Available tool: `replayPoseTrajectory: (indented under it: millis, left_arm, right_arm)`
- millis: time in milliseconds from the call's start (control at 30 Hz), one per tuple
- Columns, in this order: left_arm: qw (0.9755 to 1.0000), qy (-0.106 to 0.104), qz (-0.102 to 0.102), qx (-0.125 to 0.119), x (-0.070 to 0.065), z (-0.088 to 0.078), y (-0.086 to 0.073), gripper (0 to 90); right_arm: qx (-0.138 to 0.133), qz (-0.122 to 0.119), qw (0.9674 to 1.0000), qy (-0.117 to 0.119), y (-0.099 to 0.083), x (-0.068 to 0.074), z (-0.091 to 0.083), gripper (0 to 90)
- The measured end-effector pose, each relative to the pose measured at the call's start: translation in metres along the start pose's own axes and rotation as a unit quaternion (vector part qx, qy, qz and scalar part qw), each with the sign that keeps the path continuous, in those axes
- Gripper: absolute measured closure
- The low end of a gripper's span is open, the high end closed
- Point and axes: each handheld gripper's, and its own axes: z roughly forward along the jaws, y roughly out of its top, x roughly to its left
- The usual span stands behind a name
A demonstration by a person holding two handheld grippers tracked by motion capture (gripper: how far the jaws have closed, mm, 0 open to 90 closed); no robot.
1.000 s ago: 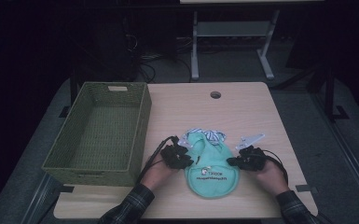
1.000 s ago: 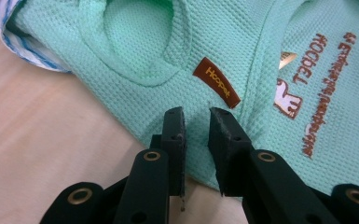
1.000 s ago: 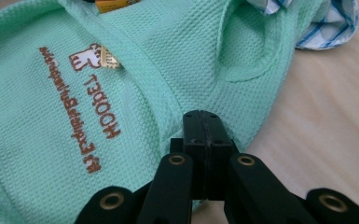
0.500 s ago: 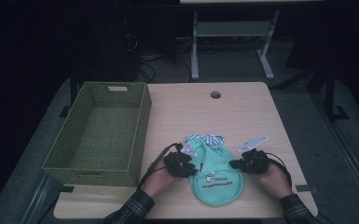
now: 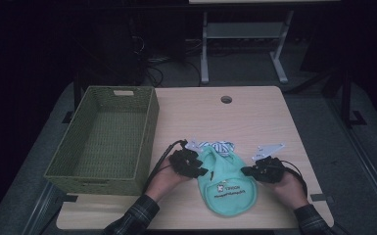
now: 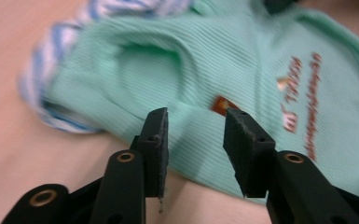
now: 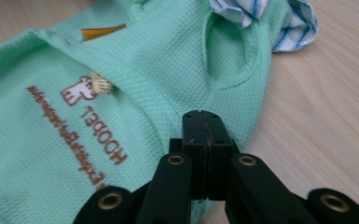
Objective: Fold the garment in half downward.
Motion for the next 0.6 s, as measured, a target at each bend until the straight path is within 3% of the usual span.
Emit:
replayPoseTrajectory:
  millis: [300, 600]
  left_arm:
    - [0.9996, 0.028, -0.005, -0.008, 0.030, 0.002, 0.027, 53.7]
    - [0.9986, 0.048, -0.022, -0.006, 0.060, 0.024, 0.053, 53.0]
  right_arm:
    - [-0.005, -0.007, 0.9998, 0.019, -0.003, 0.015, -0.001, 89.1]
    - [0.003, -0.007, 0.9996, 0.027, -0.005, 0.019, 0.005, 89.1]
